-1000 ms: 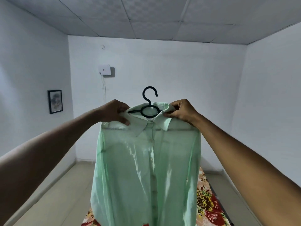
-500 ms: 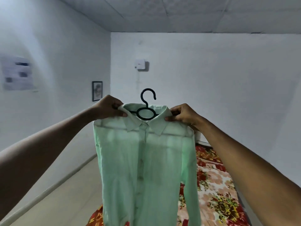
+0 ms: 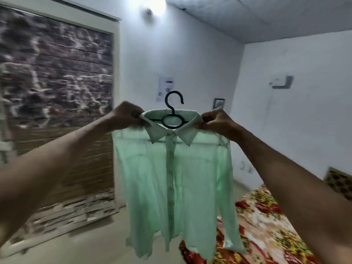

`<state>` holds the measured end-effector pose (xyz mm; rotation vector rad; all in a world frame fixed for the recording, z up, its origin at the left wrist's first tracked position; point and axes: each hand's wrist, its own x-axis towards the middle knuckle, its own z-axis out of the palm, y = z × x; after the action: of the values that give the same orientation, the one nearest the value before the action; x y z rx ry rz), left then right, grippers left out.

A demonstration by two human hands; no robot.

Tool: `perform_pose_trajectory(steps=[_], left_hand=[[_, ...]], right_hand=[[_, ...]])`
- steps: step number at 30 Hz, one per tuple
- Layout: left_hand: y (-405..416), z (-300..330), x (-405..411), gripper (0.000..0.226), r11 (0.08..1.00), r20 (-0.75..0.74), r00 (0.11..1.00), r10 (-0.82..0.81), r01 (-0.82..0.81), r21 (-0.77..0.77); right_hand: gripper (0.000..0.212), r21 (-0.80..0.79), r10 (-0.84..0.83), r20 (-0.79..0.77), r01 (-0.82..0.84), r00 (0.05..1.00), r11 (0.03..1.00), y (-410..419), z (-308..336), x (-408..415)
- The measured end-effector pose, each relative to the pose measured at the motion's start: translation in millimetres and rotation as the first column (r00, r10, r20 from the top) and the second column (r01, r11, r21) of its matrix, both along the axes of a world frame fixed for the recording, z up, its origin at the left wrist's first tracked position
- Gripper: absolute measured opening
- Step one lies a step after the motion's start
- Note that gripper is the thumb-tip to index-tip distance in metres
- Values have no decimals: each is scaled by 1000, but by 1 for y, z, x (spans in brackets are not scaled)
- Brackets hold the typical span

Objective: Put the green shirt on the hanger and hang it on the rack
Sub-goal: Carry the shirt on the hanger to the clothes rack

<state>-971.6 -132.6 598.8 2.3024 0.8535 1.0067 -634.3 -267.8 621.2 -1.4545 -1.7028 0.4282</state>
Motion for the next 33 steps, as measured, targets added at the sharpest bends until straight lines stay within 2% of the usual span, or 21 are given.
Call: perform_pose_trajectory(steps=[4, 6, 8, 9, 12, 14, 16, 18, 22, 26, 27, 29, 33], left_hand=[[-26, 1, -141, 43, 988, -38, 991, 129, -125, 89], [-50, 2, -213, 45, 980, -26, 983, 184, -182, 82], [-82, 3, -296, 42, 961, -22, 962, 271, -270, 59], [-86, 4, -308, 43, 957, -36, 957, 287, -284, 57], [-123, 1, -415, 52, 903, -22, 904, 426, -424, 74], [-161, 1, -477, 49, 833, -2, 835, 550, -548, 80], [-199, 1, -549, 35, 732, -3, 735, 678, -675, 95], [-231, -1, -611, 28, 624, -25, 630, 776, -762, 174], [-300, -7, -728, 12, 438, -36, 441, 897, -872, 218], [-380, 0, -824, 26, 215, -36, 213, 976, -951, 222], [-392, 0, -844, 27, 177, -43, 171, 984, -961, 213], [-428, 11, -889, 28, 46, -73, 29, 997, -972, 229], [-515, 16, -976, 37, -166, -85, -196, 977, -947, 275]], right_hand=[[14, 11, 173, 33, -174, 984, 985, 42, -4, -121], [24, 30, 250, 73, -253, 965, 967, 56, -6, -193], [11, 51, 330, 112, -337, 937, 940, 71, -12, -276], [10, 84, 336, 104, -345, 936, 935, 76, -11, -288], [21, 120, 471, 122, -484, 874, 867, 83, -11, -398], [25, 98, 580, 110, -590, 807, 802, 84, -9, -476], [25, 92, 665, 93, -671, 741, 736, 86, -9, -564], [18, 103, 746, 83, -750, 661, 653, 85, -12, -643], [12, 84, 868, 75, -870, 491, 485, 68, -19, -794], [10, 61, 961, 108, -967, 253, 248, 34, -14, -949], [16, 60, 967, 100, -972, 232, 227, 25, -11, -972], [25, 68, 986, 91, -989, 138, 132, 7, -1, -1046], [16, 71, 995, 76, -995, -59, -64, -45, 9, -1189]])
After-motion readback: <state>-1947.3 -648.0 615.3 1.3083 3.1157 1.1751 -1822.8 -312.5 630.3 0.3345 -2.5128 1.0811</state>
